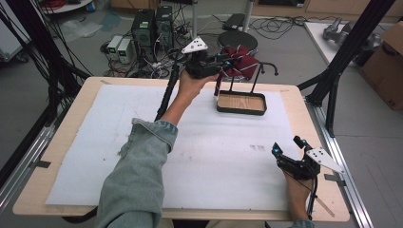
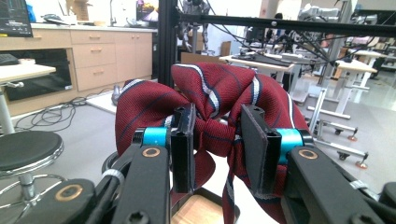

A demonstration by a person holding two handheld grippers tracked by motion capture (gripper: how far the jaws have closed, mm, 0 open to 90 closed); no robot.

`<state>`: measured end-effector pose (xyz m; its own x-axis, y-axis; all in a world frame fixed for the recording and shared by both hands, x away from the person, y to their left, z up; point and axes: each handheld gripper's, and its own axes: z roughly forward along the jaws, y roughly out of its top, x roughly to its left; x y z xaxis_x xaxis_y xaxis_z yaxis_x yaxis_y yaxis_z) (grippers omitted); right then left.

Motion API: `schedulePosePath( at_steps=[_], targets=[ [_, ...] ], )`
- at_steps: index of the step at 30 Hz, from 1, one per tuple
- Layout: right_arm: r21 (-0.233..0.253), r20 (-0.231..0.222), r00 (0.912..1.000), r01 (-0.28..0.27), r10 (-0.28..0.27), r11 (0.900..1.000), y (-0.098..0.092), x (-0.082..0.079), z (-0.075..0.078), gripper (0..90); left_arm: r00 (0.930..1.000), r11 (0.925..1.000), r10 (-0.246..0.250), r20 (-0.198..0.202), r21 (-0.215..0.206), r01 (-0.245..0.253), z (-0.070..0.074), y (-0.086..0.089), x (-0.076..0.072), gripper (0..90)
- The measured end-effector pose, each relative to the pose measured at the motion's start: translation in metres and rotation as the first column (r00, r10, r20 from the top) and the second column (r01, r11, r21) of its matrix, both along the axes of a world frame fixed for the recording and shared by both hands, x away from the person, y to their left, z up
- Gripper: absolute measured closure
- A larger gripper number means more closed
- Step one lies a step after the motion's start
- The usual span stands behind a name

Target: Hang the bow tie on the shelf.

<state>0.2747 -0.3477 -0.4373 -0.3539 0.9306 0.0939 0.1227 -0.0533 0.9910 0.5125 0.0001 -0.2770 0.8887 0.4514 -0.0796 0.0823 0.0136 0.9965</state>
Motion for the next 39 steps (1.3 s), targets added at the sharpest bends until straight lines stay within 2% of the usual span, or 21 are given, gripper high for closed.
schedulePosePath(
  at_steps=[3,9,12,14,17,20,24,29,34,37,39],
  targets=[
    [0.001,0.001,1.0,-0.001,0.001,1.0,0.0,0.0,0.0,11.2,0.9998,1.0,-0.002,0.019,0.01,0.001,0.004,-0.006,0.001,66.6],
    [0.006,-0.001,1.0,-0.001,0.001,1.0,0.0,0.0,0.0,11.2,0.9995,0.9997,0.001,0.031,-0.025,-0.001,0.008,-0.011,0.008,66.7],
    [0.004,-0.003,1.0,-0.002,0.002,1.0,0.0,0.0,0.0,11.2,0.9987,0.9983,0.001,0.05,-0.059,0.002,0.006,-0.01,0.013,66.7],
    [0.002,-0.005,1.0,-0.001,0.001,1.0,0.0,0.0,0.0,11.2,0.9988,0.9967,-0.004,0.049,-0.081,0.008,0.004,-0.01,0.017,66.7],
    [0.002,-0.006,1.0,0.0,0.0,1.0,-0.001,0.0,0.0,11.2,0.9992,0.9963,-0.008,0.038,-0.086,0.011,-0.001,-0.012,0.021,66.7],
    [0.001,-0.006,1.0,-0.001,0.001,1.0,-0.001,0.0,0.0,11.2,0.9985,0.9973,-0.014,0.053,-0.072,0.018,-0.004,-0.017,0.023,66.6],
    [0.002,-0.008,1.0,-0.001,0.001,1.0,0.0,0.0,0.0,11.2,0.9986,0.996,-0.01,0.051,-0.088,0.015,-0.006,-0.018,0.028,66.7],
    [0.002,-0.006,1.0,-0.004,0.004,1.0,0.0,0.0,0.0,11.2,0.9966,0.9968,0.059,0.057,-0.057,-0.056,-0.01,-0.011,0.038,66.6],
    [0.003,-0.007,1.0,-0.006,0.006,1.0,0.0,0.0,0.0,11.2,0.9915,0.9914,0.128,0.021,-0.028,-0.128,-0.017,0.001,0.049,66.6],
    [0.003,-0.007,1.0,-0.007,0.007,1.0,0.0,0.0,0.0,11.2,0.9855,0.9851,0.169,0.014,0.031,-0.169,-0.023,0.003,0.053,66.6],
    [0.005,-0.01,0.9999,-0.008,0.008,1.0,0.0,0.0,0.0,11.2,0.98,0.9785,0.199,0.0,0.054,-0.199,-0.028,0.005,0.055,66.5]
  ],
)
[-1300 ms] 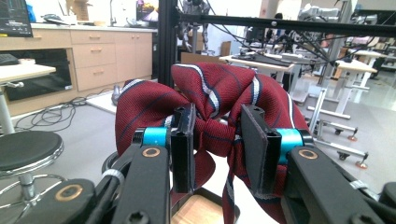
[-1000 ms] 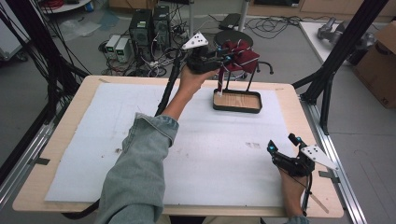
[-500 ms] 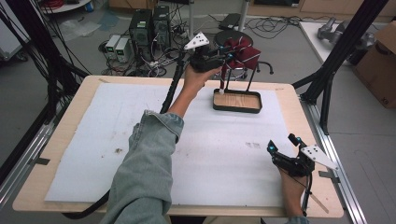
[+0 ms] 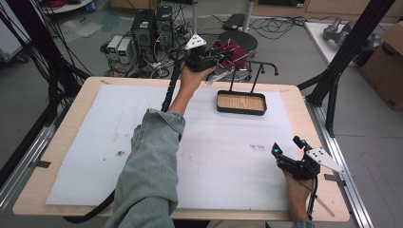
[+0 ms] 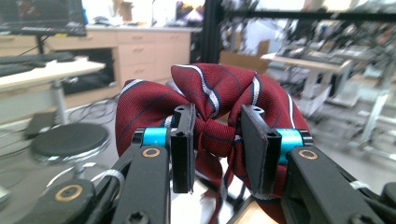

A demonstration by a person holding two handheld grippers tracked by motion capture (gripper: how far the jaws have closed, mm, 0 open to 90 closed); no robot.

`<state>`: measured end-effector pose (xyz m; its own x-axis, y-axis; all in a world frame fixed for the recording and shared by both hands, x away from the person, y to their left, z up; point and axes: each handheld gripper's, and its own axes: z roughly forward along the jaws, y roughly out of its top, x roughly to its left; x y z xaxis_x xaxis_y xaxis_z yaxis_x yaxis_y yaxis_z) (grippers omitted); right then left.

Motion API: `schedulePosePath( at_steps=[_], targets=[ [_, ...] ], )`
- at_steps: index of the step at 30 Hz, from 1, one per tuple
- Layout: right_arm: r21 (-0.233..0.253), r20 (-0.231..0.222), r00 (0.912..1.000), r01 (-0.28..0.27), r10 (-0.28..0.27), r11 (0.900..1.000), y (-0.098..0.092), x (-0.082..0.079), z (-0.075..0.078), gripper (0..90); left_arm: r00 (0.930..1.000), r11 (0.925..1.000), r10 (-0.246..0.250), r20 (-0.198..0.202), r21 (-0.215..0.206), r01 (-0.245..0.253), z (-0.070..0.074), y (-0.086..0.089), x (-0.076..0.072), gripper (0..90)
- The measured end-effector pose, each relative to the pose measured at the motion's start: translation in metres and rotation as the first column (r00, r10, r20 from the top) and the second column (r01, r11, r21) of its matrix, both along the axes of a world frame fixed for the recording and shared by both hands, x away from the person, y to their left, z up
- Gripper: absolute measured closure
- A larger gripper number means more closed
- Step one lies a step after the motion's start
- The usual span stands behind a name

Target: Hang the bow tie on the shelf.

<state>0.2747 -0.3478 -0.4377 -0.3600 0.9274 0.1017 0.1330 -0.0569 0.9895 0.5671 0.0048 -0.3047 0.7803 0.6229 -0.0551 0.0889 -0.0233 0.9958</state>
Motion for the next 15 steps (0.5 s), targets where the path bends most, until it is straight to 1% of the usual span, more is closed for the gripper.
schedulePosePath(
  at_steps=[2,6,9,12,13,15],
  targets=[
    [-0.001,0.0,1.0,0.0,0.0,1.0,0.0,0.0,0.0,11.2,0.9999,0.9999,0.01,-0.01,0.004,-0.01,-0.006,0.001,0.001,66.5],
    [-0.002,0.0,1.0,-0.002,0.002,1.0,0.0,0.0,0.0,11.2,0.9982,0.9962,0.058,-0.016,0.066,-0.057,-0.015,0.003,0.002,66.4],
    [-0.004,0.002,1.0,-0.005,0.005,1.0,0.0,0.0,0.0,11.2,0.9966,0.9953,0.076,-0.034,0.063,-0.074,-0.02,0.006,0.002,66.3],
    [-0.002,0.0,1.0,-0.007,0.007,1.0,0.0,0.0,0.0,11.2,0.9955,0.9941,0.082,-0.049,0.075,-0.078,-0.026,0.007,0.003,66.3],
    [-0.004,-0.001,1.0,-0.009,0.009,1.0,0.0,0.0,0.0,11.2,0.9952,0.9947,0.08,-0.057,0.069,-0.076,-0.028,0.008,0.003,66.2],
    [-0.003,-0.001,1.0,-0.008,0.008,1.0,0.001,0.0,0.0,11.2,0.995,0.9946,0.084,-0.055,0.066,-0.08,-0.032,0.009,0.004,66.1]
  ],
)
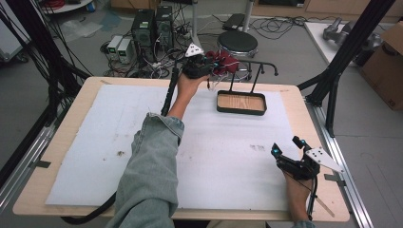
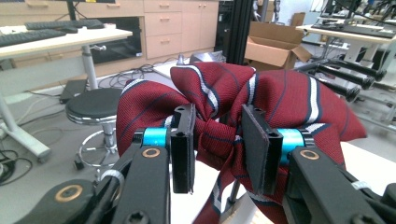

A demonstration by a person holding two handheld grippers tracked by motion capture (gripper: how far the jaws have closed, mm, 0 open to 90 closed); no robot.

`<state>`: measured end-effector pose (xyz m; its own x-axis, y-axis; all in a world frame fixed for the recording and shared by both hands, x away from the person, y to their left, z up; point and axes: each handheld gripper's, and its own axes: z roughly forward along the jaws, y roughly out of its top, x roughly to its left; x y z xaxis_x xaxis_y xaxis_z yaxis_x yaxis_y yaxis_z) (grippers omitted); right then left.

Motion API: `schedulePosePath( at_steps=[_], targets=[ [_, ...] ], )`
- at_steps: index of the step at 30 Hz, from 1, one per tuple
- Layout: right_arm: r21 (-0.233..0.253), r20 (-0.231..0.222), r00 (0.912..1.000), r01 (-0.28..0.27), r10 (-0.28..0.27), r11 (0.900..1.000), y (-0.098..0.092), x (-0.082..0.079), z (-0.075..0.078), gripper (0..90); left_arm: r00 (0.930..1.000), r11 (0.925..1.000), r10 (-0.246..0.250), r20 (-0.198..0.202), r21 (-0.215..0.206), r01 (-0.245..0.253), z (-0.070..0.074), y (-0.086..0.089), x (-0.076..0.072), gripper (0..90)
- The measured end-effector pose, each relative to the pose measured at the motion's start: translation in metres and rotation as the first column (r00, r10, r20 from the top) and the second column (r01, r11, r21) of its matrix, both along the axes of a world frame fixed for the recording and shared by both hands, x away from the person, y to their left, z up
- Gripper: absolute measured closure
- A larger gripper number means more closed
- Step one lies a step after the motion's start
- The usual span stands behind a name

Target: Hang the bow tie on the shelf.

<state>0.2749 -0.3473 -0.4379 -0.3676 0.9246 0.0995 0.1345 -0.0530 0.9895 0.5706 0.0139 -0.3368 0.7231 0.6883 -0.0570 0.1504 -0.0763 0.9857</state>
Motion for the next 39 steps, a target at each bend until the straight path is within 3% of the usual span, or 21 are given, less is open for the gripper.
schedulePosePath(
  at_steps=[9,16,25,39],
  targets=[
    [-0.002,-0.003,1.0,0.0,0.0,1.0,0.0,0.0,0.0,11.2,0.9993,0.9989,-0.015,-0.035,0.043,0.016,-0.02,-0.011,0.002,65.9],
    [-0.002,-0.001,1.0,-0.003,0.003,1.0,0.0,0.0,0.0,11.2,0.9989,0.9988,-0.034,-0.032,0.035,0.035,-0.03,-0.019,0.001,65.6],
    [-0.003,-0.001,1.0,-0.001,0.001,1.0,0.0,0.0,0.0,11.2,0.9989,0.9988,-0.039,-0.027,0.028,0.04,-0.033,-0.018,0.001,63.6],
    [-0.003,-0.004,1.0,-0.001,0.001,1.0,0.0,0.0,0.0,11.2,0.9985,0.994,-0.054,-0.005,0.095,0.054,-0.03,-0.016,-0.004,57.7]
  ],
)
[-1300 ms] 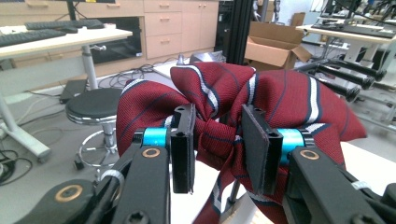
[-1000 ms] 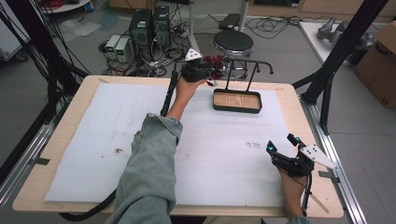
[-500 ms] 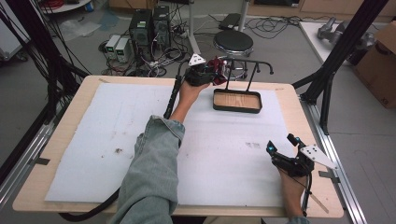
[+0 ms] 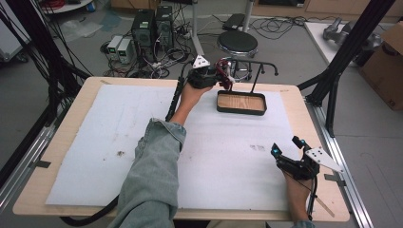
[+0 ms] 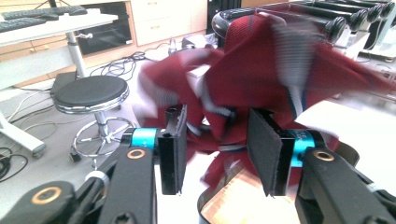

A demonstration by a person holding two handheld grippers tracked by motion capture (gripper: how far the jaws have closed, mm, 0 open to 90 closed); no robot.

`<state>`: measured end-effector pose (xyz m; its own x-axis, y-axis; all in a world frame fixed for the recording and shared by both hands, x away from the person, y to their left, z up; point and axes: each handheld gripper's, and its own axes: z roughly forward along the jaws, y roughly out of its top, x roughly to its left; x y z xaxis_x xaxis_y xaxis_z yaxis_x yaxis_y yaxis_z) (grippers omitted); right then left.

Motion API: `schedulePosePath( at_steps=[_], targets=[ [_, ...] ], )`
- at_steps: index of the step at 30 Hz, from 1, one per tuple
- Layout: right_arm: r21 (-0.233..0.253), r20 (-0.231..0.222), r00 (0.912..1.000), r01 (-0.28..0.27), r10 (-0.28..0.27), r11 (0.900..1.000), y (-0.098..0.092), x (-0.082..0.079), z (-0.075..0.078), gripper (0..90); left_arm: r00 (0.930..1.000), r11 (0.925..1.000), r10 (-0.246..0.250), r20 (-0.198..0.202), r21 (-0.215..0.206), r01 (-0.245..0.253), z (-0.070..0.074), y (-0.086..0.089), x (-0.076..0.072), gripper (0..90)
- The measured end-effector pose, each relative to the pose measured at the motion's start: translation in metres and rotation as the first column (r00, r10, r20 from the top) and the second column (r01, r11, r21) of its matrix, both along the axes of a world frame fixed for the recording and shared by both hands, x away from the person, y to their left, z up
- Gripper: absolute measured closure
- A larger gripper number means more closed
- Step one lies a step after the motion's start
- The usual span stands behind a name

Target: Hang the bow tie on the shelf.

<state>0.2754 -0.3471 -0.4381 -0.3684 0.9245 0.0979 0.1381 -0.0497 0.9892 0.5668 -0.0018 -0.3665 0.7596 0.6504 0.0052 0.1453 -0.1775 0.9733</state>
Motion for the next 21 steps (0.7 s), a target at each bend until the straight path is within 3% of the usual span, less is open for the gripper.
schedulePosePath(
  at_steps=[8,15,21],
  targets=[
    [0.001,-0.003,1.0,-0.001,0.001,1.0,0.0,0.0,0.0,11.2,1.0,0.9998,0.003,-0.002,0.02,-0.003,0.004,0.007,-0.002,53.5],
    [-0.004,0.0,1.0,-0.001,0.001,1.0,0.0,0.0,0.0,11.2,0.9999,0.9998,-0.014,-0.01,0.017,0.014,0.006,0.013,-0.007,47.5],
    [-0.007,-0.002,1.0,0.0,0.0,1.0,0.001,0.0,0.0,11.2,0.9993,0.9986,-0.033,-0.017,0.041,0.034,0.007,0.02,-0.012,47.0]
  ],
)
